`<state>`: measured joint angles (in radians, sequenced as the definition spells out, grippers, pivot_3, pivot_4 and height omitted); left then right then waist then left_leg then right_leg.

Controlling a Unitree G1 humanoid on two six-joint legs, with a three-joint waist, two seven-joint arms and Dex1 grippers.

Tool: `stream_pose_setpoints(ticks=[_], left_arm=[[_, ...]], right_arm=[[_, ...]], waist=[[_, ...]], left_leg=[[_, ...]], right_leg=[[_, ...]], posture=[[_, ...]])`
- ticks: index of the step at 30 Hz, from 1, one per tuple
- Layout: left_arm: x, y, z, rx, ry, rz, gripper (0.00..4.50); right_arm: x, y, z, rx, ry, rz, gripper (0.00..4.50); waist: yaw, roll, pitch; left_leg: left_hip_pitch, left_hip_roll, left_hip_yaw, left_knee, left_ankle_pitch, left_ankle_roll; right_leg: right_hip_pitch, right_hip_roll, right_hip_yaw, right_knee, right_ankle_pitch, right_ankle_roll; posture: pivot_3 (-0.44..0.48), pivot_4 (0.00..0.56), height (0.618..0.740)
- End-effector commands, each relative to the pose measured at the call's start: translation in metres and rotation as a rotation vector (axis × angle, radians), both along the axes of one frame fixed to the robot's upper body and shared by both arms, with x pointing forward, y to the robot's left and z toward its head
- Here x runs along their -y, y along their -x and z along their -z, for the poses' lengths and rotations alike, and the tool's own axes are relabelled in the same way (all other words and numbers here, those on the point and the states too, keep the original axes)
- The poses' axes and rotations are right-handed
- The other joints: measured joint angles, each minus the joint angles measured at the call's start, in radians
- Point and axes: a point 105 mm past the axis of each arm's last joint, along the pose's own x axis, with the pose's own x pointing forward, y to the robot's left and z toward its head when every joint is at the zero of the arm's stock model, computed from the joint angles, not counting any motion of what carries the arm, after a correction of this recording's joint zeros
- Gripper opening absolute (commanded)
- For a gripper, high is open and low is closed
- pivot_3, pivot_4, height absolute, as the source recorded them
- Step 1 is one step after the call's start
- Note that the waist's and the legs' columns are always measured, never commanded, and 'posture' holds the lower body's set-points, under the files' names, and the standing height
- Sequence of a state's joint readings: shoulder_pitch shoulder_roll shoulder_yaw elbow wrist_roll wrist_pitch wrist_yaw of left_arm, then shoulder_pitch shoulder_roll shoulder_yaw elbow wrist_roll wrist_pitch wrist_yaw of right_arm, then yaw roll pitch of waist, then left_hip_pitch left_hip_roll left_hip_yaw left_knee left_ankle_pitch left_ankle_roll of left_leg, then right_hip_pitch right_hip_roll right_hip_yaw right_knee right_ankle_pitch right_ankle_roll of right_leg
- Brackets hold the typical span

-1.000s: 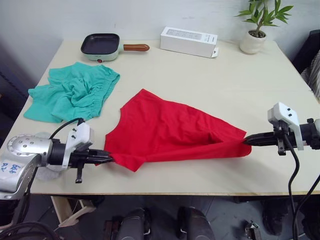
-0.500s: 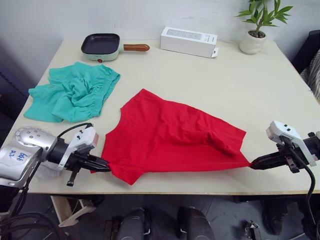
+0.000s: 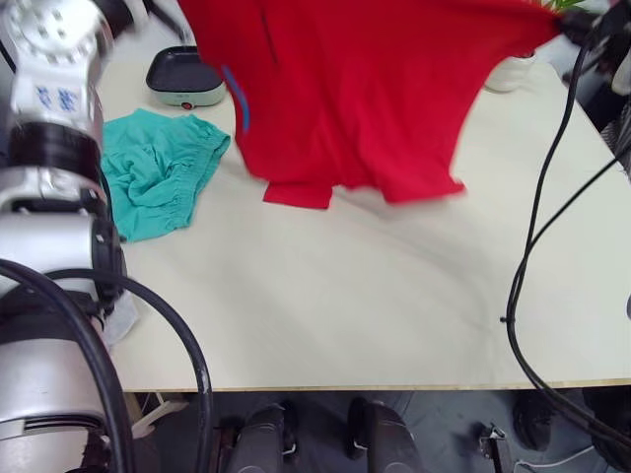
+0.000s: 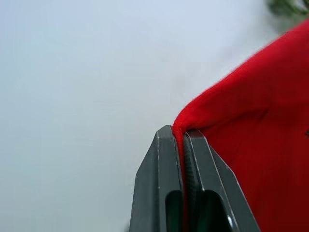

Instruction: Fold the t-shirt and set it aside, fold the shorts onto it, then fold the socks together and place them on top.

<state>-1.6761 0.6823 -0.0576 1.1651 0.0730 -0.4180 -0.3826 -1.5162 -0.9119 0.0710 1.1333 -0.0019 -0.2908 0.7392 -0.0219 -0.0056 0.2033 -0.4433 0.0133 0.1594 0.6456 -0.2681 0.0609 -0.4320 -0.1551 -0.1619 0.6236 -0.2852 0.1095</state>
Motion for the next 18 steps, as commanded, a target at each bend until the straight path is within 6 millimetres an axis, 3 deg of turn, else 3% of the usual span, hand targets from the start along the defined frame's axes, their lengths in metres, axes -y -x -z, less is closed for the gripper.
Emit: stream_pose_setpoints(ticks=[1, 3, 6, 9, 12, 14, 18], left_arm=[[-0.013, 0.048, -0.054, 0.278, -0.047, -0.058, 0.00], [-0.007, 0.053, -0.054, 0.287, -0.117, -0.033, 0.00], [0.007, 0.051, -0.028, 0.266, -0.332, 0.011, 0.00], [0.011, 0.029, 0.041, 0.050, -0.444, 0.159, 0.00], [0.010, 0.019, 0.141, -0.218, -0.584, 0.264, 0.00], [0.011, 0.029, 0.199, -0.412, -0.577, 0.333, 0.00], [0.027, 0.070, 0.275, -0.711, -0.555, 0.434, 0.00]], right_arm=[[0.018, 0.029, -0.043, 0.236, 0.039, 0.092, 0.04], [0.020, 0.032, -0.044, 0.261, 0.061, 0.102, 0.04], [0.029, 0.030, -0.021, 0.206, 0.127, 0.112, 0.04], [0.042, 0.021, 0.030, 0.052, 0.179, 0.094, 0.04], [0.049, 0.019, 0.103, -0.155, 0.280, 0.035, 0.04], [0.052, 0.026, 0.163, -0.319, 0.355, -0.025, 0.04], [0.059, 0.058, 0.246, -0.573, 0.372, -0.091, 0.04]], waist=[[-0.006, 0.000, 0.000], [-0.008, 0.000, 0.000], [-0.006, 0.000, 0.000], [-0.005, 0.000, 0.000], [-0.015, 0.000, 0.000], [-0.018, 0.000, 0.000], [-0.025, 0.000, 0.001]], left_leg=[[0.000, -0.001, 0.000, 0.000, -0.001, 0.001], [0.000, -0.001, 0.001, -0.001, -0.003, 0.002], [0.001, -0.001, 0.006, 0.000, -0.004, 0.003], [0.005, -0.001, 0.010, 0.007, -0.001, 0.006], [0.016, 0.000, 0.012, 0.010, 0.002, 0.009], [0.022, 0.000, 0.011, 0.012, 0.003, 0.009], [0.020, 0.002, 0.011, 0.013, 0.003, 0.009]], right_leg=[[0.000, 0.000, -0.001, -0.001, 0.000, 0.000], [0.001, -0.001, -0.001, -0.001, 0.000, 0.001], [0.004, -0.001, -0.001, -0.003, -0.001, 0.002], [0.013, -0.001, 0.001, -0.004, -0.002, 0.004], [0.022, -0.001, 0.007, -0.004, 0.000, 0.008], [0.023, -0.002, 0.013, 0.004, 0.001, 0.008], [0.019, -0.002, 0.016, 0.006, 0.001, 0.008]], posture=[[0.000, 0.150, 0.740], [0.000, 0.150, 0.740], [0.000, 0.150, 0.740], [0.000, 0.150, 0.740], [0.000, 0.150, 0.740], [0.000, 0.150, 0.740], [0.000, 0.150, 0.740]])
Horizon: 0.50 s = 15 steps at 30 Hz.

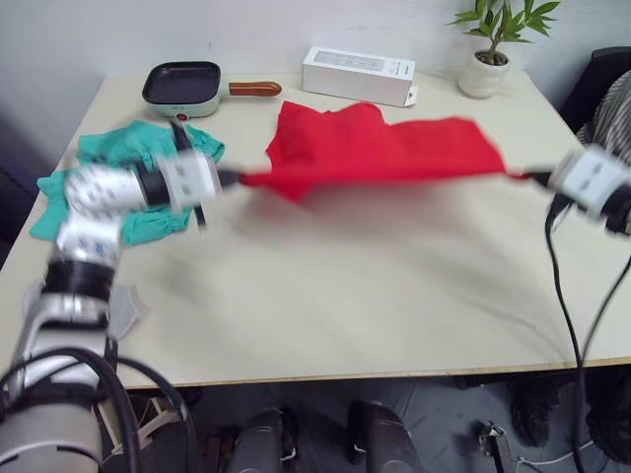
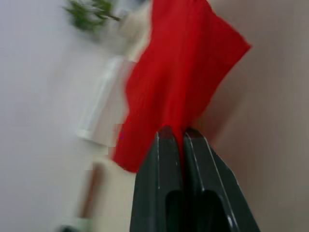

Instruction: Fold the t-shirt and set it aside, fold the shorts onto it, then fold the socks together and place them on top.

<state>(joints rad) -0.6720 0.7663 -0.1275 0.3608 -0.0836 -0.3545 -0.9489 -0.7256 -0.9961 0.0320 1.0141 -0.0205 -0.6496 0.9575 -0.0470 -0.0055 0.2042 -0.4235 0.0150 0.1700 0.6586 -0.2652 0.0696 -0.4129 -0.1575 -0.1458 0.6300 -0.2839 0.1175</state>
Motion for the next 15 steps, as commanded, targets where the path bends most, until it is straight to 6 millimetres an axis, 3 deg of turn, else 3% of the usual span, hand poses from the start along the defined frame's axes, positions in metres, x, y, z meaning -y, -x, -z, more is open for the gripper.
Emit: stream_pose_setpoints(ticks=[1, 4, 7, 9, 15], left_arm=[[0.009, 0.036, 0.008, -0.153, -0.001, -0.010, 0.00], [0.016, 0.070, 0.039, -0.339, -0.010, -0.013, 0.00], [0.016, 0.091, 0.056, -0.489, -0.008, -0.050, 0.00], [0.015, 0.098, 0.057, -0.554, 0.010, -0.074, 0.00], [0.005, 0.116, 0.062, -0.777, 0.003, -0.125, 0.00]], right_arm=[[0.008, 0.027, 0.014, -0.062, 0.033, -0.013, 0.04], [0.009, 0.053, 0.042, -0.188, 0.044, -0.004, 0.04], [0.012, 0.077, 0.060, -0.287, 0.059, 0.013, 0.04], [0.010, 0.086, 0.065, -0.332, 0.051, 0.023, 0.04], [0.003, 0.100, 0.069, -0.403, 0.029, 0.018, 0.04]], waist=[[0.000, 0.000, 0.000], [0.001, 0.003, -0.001], [0.016, 0.003, -0.002], [0.023, 0.002, -0.002], [0.024, 0.002, -0.004]], left_leg=[[0.001, 0.000, 0.000, 0.000, -0.001, -0.001], [0.004, 0.001, 0.000, 0.000, -0.001, -0.001], [0.011, 0.001, -0.002, 0.002, -0.003, -0.003], [0.019, 0.002, -0.005, 0.001, -0.011, -0.009], [0.019, 0.003, -0.008, 0.001, -0.012, -0.014]], right_leg=[[0.000, 0.000, 0.000, 0.000, 0.000, 0.000], [0.003, 0.000, 0.001, 0.000, 0.000, -0.001], [0.010, -0.002, 0.009, -0.004, -0.002, -0.003], [0.020, -0.007, 0.009, -0.006, -0.003, -0.005], [0.020, -0.006, 0.010, -0.005, -0.005, -0.008]], posture=[[0.000, 0.150, 0.740], [0.000, 0.150, 0.740], [0.000, 0.150, 0.740], [0.000, 0.150, 0.740], [0.000, 0.150, 0.740]])
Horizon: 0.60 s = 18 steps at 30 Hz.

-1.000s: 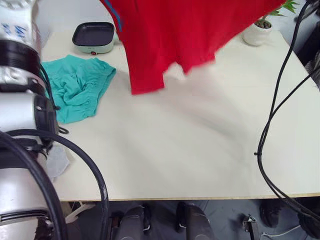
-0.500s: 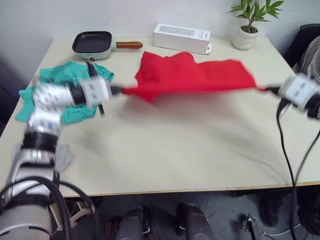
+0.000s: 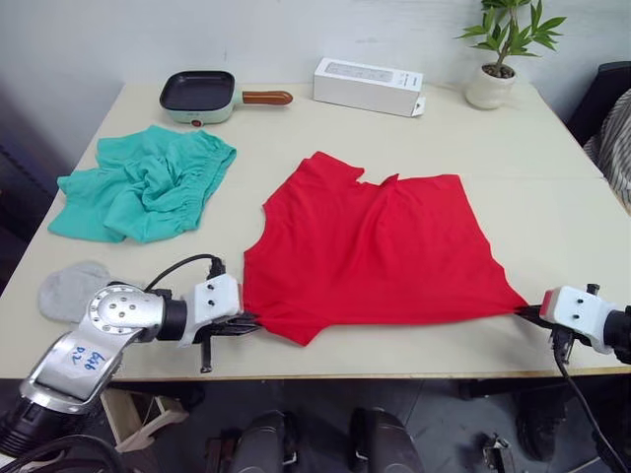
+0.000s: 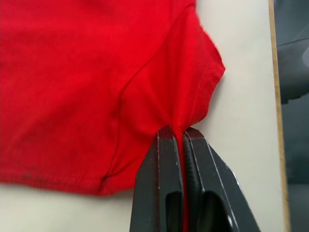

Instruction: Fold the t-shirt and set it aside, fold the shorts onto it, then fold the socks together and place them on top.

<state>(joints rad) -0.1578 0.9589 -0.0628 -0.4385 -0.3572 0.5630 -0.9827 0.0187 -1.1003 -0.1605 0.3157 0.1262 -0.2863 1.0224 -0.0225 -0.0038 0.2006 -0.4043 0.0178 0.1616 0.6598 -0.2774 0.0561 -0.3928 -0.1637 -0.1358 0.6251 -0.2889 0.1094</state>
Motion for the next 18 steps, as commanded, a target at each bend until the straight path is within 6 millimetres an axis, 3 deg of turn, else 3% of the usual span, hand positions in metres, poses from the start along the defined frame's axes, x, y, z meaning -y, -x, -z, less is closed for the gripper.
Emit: stream_pose_setpoints(ticks=[1, 9, 13, 18], left_arm=[[-0.005, 0.009, -0.006, -0.078, -0.014, -0.005, 0.00], [-0.011, -0.010, -0.034, -0.075, 0.035, -0.046, 0.00], [-0.017, -0.016, -0.035, -0.117, -0.015, -0.018, 0.00], [-0.015, -0.038, -0.037, -0.170, 0.024, -0.033, 0.00]], right_arm=[[0.002, 0.005, -0.005, -0.039, 0.010, 0.009, 0.04], [-0.001, 0.011, -0.022, -0.179, -0.057, 0.008, 0.04], [0.003, 0.010, -0.027, -0.278, -0.081, 0.043, 0.04], [0.002, -0.004, -0.028, -0.366, -0.161, 0.094, 0.04]], waist=[[0.000, 0.000, 0.000], [0.003, 0.000, 0.000], [0.002, 0.000, 0.000], [-0.001, 0.000, 0.000]], left_leg=[[0.000, 0.000, 0.000, 0.000, 0.000, 0.000], [0.000, 0.001, 0.000, 0.000, 0.003, 0.004], [0.000, 0.001, 0.001, 0.000, 0.003, 0.004], [-0.001, 0.001, 0.002, 0.000, 0.002, 0.004]], right_leg=[[0.000, 0.001, 0.000, 0.000, -0.001, 0.000], [0.000, 0.002, -0.001, 0.000, -0.002, -0.001], [0.000, 0.002, -0.001, 0.000, -0.002, -0.001], [-0.002, 0.002, -0.001, 0.001, -0.002, -0.001]], posture=[[0.000, 0.150, 0.740], [0.000, 0.150, 0.740], [0.000, 0.150, 0.740], [0.000, 0.150, 0.740]])
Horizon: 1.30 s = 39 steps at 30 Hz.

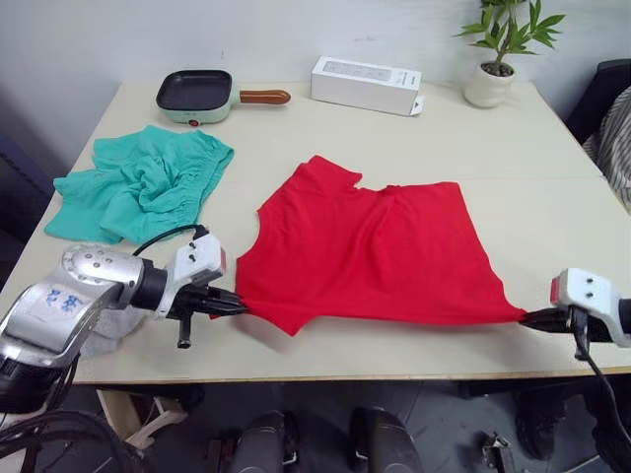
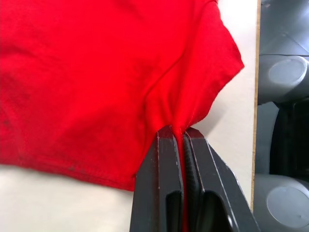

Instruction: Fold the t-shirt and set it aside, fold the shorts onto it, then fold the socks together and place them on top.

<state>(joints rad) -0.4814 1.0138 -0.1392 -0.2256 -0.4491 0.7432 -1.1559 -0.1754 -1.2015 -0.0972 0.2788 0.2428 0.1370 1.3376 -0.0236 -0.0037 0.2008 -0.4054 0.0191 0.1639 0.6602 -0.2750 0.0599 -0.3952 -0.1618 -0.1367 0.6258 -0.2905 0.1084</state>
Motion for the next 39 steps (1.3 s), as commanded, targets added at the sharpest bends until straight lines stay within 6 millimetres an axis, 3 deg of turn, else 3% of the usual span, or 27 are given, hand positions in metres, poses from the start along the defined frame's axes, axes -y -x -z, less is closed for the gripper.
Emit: stream_pose_setpoints(ticks=[1, 7, 11, 22, 24, 27, 32, 37, 38, 39], left_arm=[[-0.004, -0.011, 0.000, -0.042, 0.008, -0.029, 0.00], [0.000, -0.025, 0.012, -0.142, 0.006, 0.001, 0.00], [0.004, -0.037, 0.012, -0.140, 0.039, -0.023, 0.00], [-0.002, -0.042, 0.019, -0.097, 0.047, -0.036, 0.00], [-0.003, -0.045, 0.019, -0.086, 0.070, -0.065, 0.51], [-0.005, -0.048, 0.020, -0.065, 0.097, -0.098, 1.29], [-0.003, -0.050, 0.006, 0.016, 0.234, -0.142, 2.89], [-0.019, -0.056, 0.006, 0.151, 0.262, -0.233, 4.48], [-0.022, -0.057, 0.004, 0.181, 0.278, -0.251, 4.50], [-0.026, -0.057, 0.002, 0.208, 0.290, -0.261, 4.50]], right_arm=[[0.007, -0.001, 0.003, -0.090, -0.028, 0.062, 0.04], [0.003, -0.011, 0.016, -0.182, -0.097, 0.109, 0.04], [0.003, -0.020, 0.017, -0.139, -0.119, 0.140, 0.04], [0.003, -0.033, 0.010, -0.022, -0.201, 0.196, 0.04], [0.003, -0.034, 0.009, -0.028, -0.234, 0.231, 0.00], [0.001, -0.038, 0.001, 0.034, -0.286, 0.255, 0.62], [0.009, -0.038, -0.027, 0.199, -0.348, 0.285, 2.35], [0.025, -0.032, -0.049, 0.322, -0.394, 0.352, 4.08], [0.028, -0.031, -0.052, 0.348, -0.389, 0.363, 4.44], [0.030, -0.028, -0.055, 0.363, -0.387, 0.364, 4.48]], waist=[[0.001, 0.000, 0.000], [-0.001, 0.000, 0.000], [-0.003, -0.001, 0.000], [-0.004, -0.001, 0.000], [-0.005, -0.001, 0.000], [-0.004, -0.001, 0.000], [-0.003, -0.001, 0.000], [-0.002, -0.001, 0.000], [-0.002, -0.001, 0.000], [-0.002, -0.001, 0.000]], left_leg=[[0.000, 0.000, 0.000, 0.000, 0.000, 0.001], [-0.001, 0.000, 0.002, 0.002, 0.000, 0.001], [-0.001, 0.002, 0.002, 0.004, 0.000, 0.001], [-0.001, 0.005, 0.003, 0.006, 0.000, 0.000], [-0.001, 0.006, 0.003, 0.006, -0.001, -0.001], [-0.001, 0.008, 0.003, 0.006, -0.001, -0.001], [-0.001, 0.008, 0.003, 0.006, -0.001, -0.002], [-0.001, 0.008, 0.003, 0.006, -0.002, -0.002], [-0.001, 0.008, 0.003, 0.006, -0.002, -0.002], [-0.001, 0.008, 0.003, 0.006, -0.002, -0.002]], right_leg=[[0.000, 0.000, 0.000, 0.000, 0.000, 0.000], [-0.001, 0.007, 0.000, 0.001, 0.000, 0.000], [0.000, 0.009, 0.001, 0.001, 0.000, 0.000], [-0.001, 0.010, 0.003, 0.001, 0.000, 0.000], [-0.001, 0.009, 0.004, 0.000, 0.000, 0.000], [-0.001, 0.009, 0.004, 0.000, 0.000, -0.001], [-0.001, 0.010, 0.004, 0.001, 0.000, -0.001], [-0.001, 0.010, 0.004, 0.000, 0.000, -0.001], [-0.001, 0.010, 0.004, 0.000, 0.000, -0.001], [-0.001, 0.010, 0.004, 0.000, 0.000, -0.001]], posture=[[0.000, 0.150, 0.740], [0.000, 0.150, 0.740], [0.000, 0.150, 0.740], [0.000, 0.150, 0.740], [0.000, 0.150, 0.740], [0.000, 0.150, 0.740], [0.000, 0.150, 0.740], [0.000, 0.150, 0.740], [0.000, 0.150, 0.740], [0.000, 0.150, 0.740]])
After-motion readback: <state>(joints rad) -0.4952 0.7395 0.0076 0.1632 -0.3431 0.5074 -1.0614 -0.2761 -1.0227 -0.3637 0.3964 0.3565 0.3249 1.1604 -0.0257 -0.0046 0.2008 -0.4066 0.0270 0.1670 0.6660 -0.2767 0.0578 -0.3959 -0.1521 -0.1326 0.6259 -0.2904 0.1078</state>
